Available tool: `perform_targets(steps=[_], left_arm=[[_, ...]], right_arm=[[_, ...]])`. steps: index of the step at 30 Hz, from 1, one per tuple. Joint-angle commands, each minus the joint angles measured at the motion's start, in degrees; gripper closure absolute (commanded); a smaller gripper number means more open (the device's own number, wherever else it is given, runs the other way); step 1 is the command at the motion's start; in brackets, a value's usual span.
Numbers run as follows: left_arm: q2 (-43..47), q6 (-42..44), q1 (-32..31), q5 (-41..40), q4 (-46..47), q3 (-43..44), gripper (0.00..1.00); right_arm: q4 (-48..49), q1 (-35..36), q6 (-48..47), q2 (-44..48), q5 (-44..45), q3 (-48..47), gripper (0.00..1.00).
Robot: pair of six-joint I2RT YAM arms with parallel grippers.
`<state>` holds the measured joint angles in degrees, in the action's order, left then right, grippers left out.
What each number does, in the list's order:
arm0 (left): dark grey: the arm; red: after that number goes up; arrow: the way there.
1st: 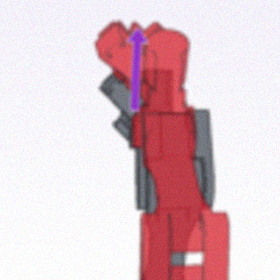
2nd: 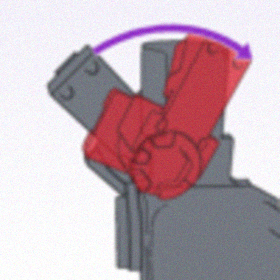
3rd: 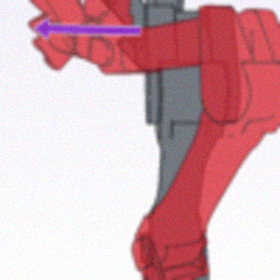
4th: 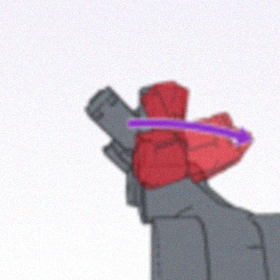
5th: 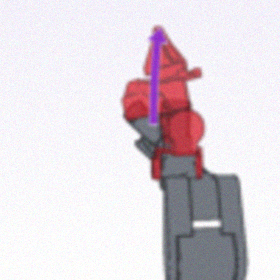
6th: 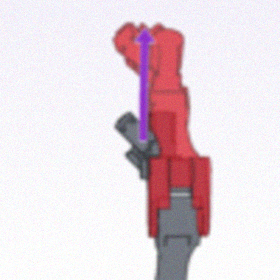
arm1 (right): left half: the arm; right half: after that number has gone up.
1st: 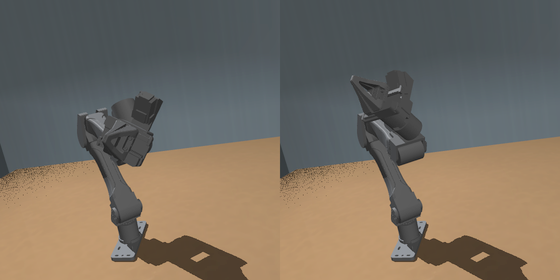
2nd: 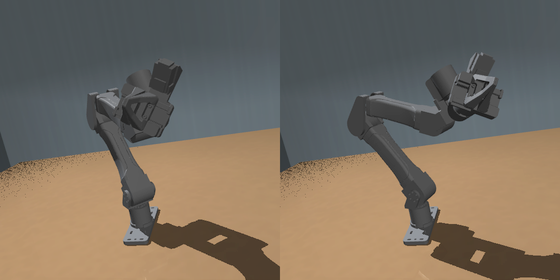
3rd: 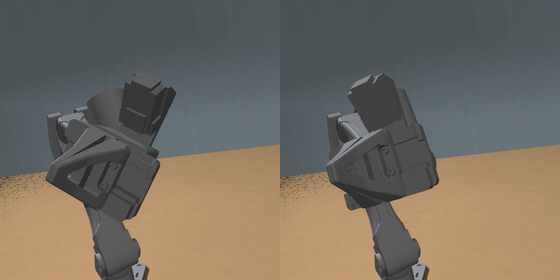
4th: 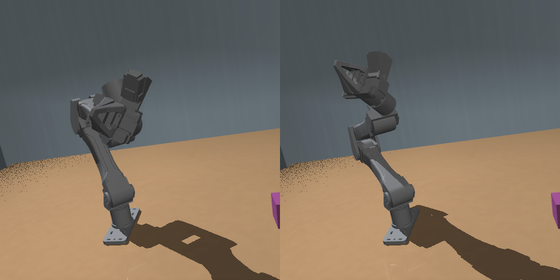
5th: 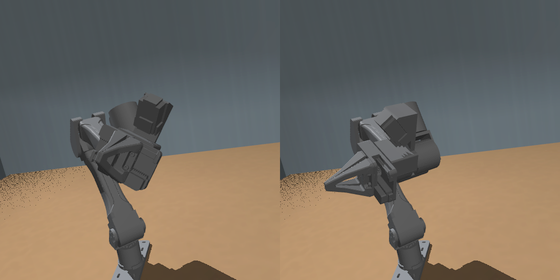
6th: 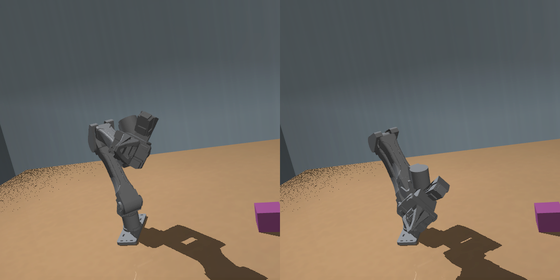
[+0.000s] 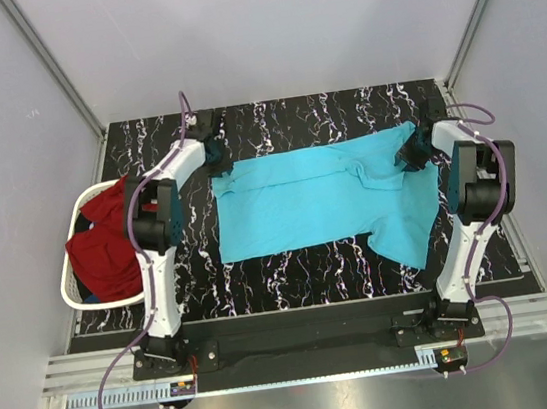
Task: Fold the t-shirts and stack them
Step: Fold the tshirt
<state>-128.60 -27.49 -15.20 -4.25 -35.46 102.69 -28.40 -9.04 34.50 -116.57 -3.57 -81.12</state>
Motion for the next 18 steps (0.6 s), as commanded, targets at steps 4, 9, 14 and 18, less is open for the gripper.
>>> perform_targets(steps=[4,9,14,18], left_arm=[[-6.7,3.8,0.6,-4.9,-2.8,11.0,0.68],[-6.5,6.7,0.6,-3.9,-3.3,14.0,0.68],[4.6,8.2,-0.3,-2.1,-3.4,5.8,0.68],[9.4,6.7,-0.4,-0.6,-3.1,-1.9,0.69]], right_arm=[[-0.3,0.2,-1.2,-5.7,2.0,-6.2,0.63],[-0.4,0.2,-1.5,-6.4,1.2,-8.3,0.63],[-0.5,0.2,-0.6,-1.4,0.3,-6.7,0.63],[-0.8,0.4,-0.1,1.6,-0.6,-5.1,0.63]])
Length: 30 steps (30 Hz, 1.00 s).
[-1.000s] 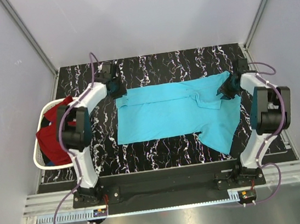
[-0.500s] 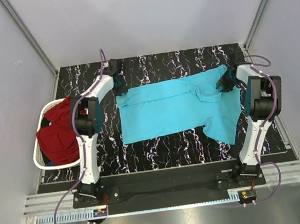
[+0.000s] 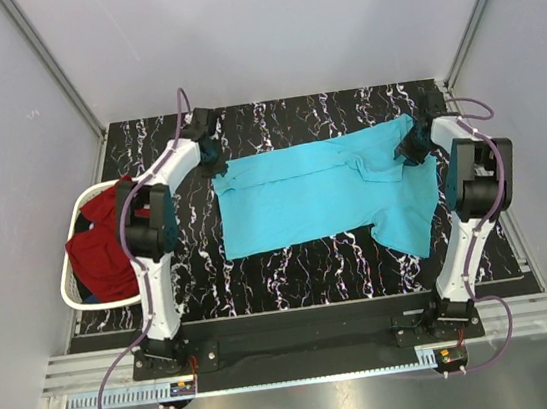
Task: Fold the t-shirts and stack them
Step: Fold the tshirt
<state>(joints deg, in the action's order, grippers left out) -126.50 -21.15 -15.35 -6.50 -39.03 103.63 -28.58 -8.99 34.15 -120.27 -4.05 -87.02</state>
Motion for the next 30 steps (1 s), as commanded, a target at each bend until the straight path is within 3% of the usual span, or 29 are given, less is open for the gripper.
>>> perform_targets(steps=[1,11,24,30], left_arm=[[7.5,0.4,-0.2,3.0,0.5,-4.7,0.70],[3.3,1.6,-0.3,4.2,0.4,-5.9,0.73],[2.7,6.5,-2.0,-2.1,-1.2,-7.6,0.73],[4.2,9.4,-2.2,-4.2,-2.1,-4.2,0.72]], right_arm=[[-0.9,0.4,0.2,5.7,0.1,1.0,0.63],[-5.2,0.4,-0.4,15.5,0.3,5.2,0.62],[-10.4,0.3,1.6,25.8,2.4,13.4,0.57],[-12.2,0.1,1.9,30.5,3.7,17.4,0.53]])
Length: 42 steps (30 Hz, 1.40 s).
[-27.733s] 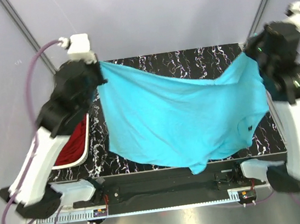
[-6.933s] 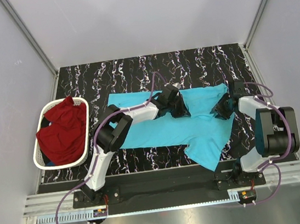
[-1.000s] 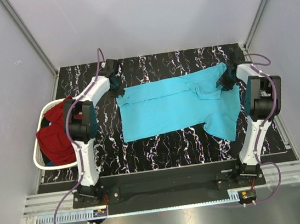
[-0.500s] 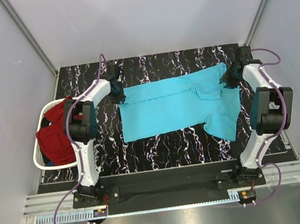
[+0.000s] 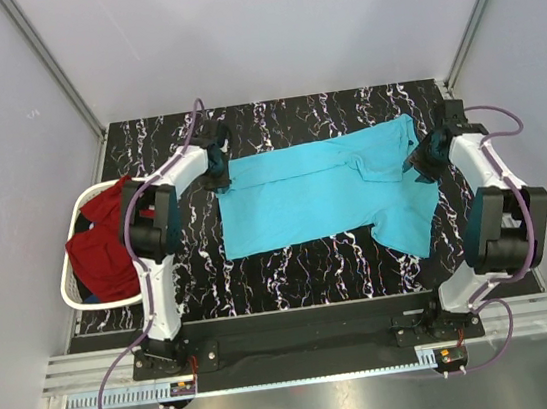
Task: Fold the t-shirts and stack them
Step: Fold the tshirt
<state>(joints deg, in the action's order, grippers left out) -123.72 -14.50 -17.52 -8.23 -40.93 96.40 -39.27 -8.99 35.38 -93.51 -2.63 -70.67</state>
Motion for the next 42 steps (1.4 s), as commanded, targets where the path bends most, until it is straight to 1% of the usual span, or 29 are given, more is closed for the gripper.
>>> perform_targets(steps=[1,2,3,5,6,9,10,11,13,17,22,24,27,29,33,35,38,40,41,42], left_arm=[[2.3,2.7,-0.1,-2.6,-0.6,2.8,0.72],[4.4,2.6,-0.1,-2.7,-0.6,2.6,0.72],[5.8,1.9,-0.1,-2.8,-0.6,1.6,0.71],[9.4,0.7,-0.1,-2.8,-0.7,0.6,0.71],[10.9,-0.7,-0.2,-2.4,-0.7,0.1,0.71],[16.1,-3.3,-0.3,5.8,0.0,-4.5,0.68],[17.4,-4.5,-0.2,10.1,1.4,-5.9,0.67],[19.9,-5.6,-0.2,11.8,2.2,-7.2,0.67],[23.6,-7.6,-0.8,14.8,5.3,-11.2,0.67],[27.7,-10.5,-2.5,14.6,7.3,-14.1,0.67],[30.6,-10.5,-6.3,13.8,7.5,-14.7,0.67],[31.3,-11.4,-6.8,13.2,7.5,-15.4,0.67],[32.4,-13.4,-7.3,14.2,8.5,-17.1,0.67],[33.5,-14.9,-7.3,13.5,9.5,-18.3,0.66],[35.7,-19.8,-7.3,8.9,9.5,-20.7,0.66],[37.2,-21.9,-7.3,7.9,9.5,-21.6,0.66],[39.3,-26.8,-7.2,5.0,9.3,-23.2,0.67],[40.2,-29.0,-7.2,2.8,7.9,-23.4,0.68],[40.7,-32.3,-7.2,1.6,6.8,-23.4,0.69],[40.8,-34.0,-7.2,-0.7,3.9,-23.3,0.70]], right_arm=[[-3.2,0.0,1.1,4.0,4.5,1.2,0.52],[-4.3,-0.3,2.0,4.7,5.4,1.5,0.48],[-5.5,-0.7,4.2,4.8,5.8,2.3,0.47],[-8.5,-2.2,7.1,6.2,5.2,3.9,0.46],[-9.2,-2.3,10.3,6.9,4.9,6.4,0.46],[-10.6,-2.4,15.4,10.9,5.7,12.3,0.46],[-10.9,-2.4,16.5,12.0,7.5,13.8,0.46],[-11.8,-2.6,17.8,13.4,9.1,16.0,0.46],[-14.9,-3.2,20.2,13.8,11.6,17.0,0.46],[-15.6,-3.8,19.6,14.1,11.8,20.2,0.47],[-14.5,-4.2,20.3,14.3,14.3,23.2,0.48],[-13.8,-4.6,20.5,13.7,14.9,24.5,0.48],[-11.2,-5.4,20.2,12.5,14.9,25.9,0.48],[-9.7,-5.9,20.4,11.4,15.2,26.7,0.48],[-4.1,-6.1,20.5,10.3,11.9,28.5,0.51],[-3.1,-6.1,20.4,9.2,10.9,28.7,0.53],[-2.2,-6.1,20.1,8.4,10.0,28.8,0.60],[-2.1,-6.1,19.9,9.5,9.8,29.0,0.80],[-2.1,-6.1,19.6,10.1,9.4,29.1,0.89],[-2.5,-6.1,19.2,10.8,8.7,29.1,1.00]])
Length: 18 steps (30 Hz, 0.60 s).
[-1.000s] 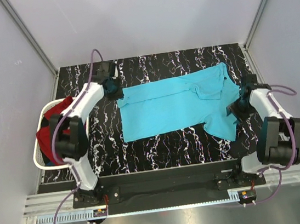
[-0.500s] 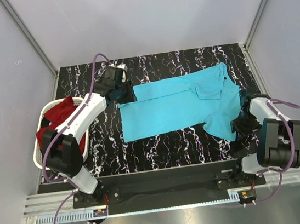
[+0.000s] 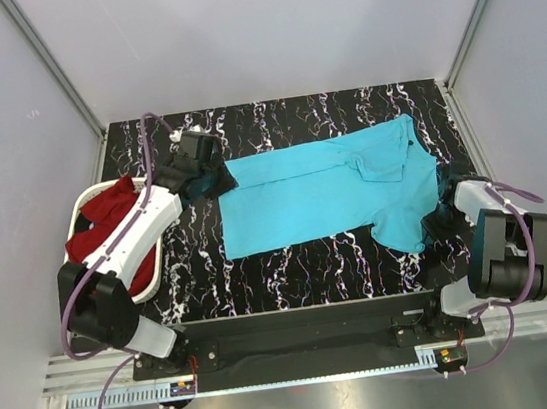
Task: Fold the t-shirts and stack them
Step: Fold the tshirt
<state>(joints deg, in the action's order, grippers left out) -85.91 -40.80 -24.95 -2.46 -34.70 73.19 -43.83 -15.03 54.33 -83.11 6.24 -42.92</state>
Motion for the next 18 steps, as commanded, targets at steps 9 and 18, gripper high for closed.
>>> perform_targets(steps=[9,18], left_arm=[[9.0,-27.6,0.1,-6.7,-12.8,-6.3,0.69],[7.4,-44.1,0.1,-5.5,-14.1,-15.9,0.67]], right_arm=[[0.1,-0.1,-1.1,13.0,-6.1,-2.2,1.00],[1.6,-0.1,-2.9,16.8,-11.5,-6.1,1.00]])
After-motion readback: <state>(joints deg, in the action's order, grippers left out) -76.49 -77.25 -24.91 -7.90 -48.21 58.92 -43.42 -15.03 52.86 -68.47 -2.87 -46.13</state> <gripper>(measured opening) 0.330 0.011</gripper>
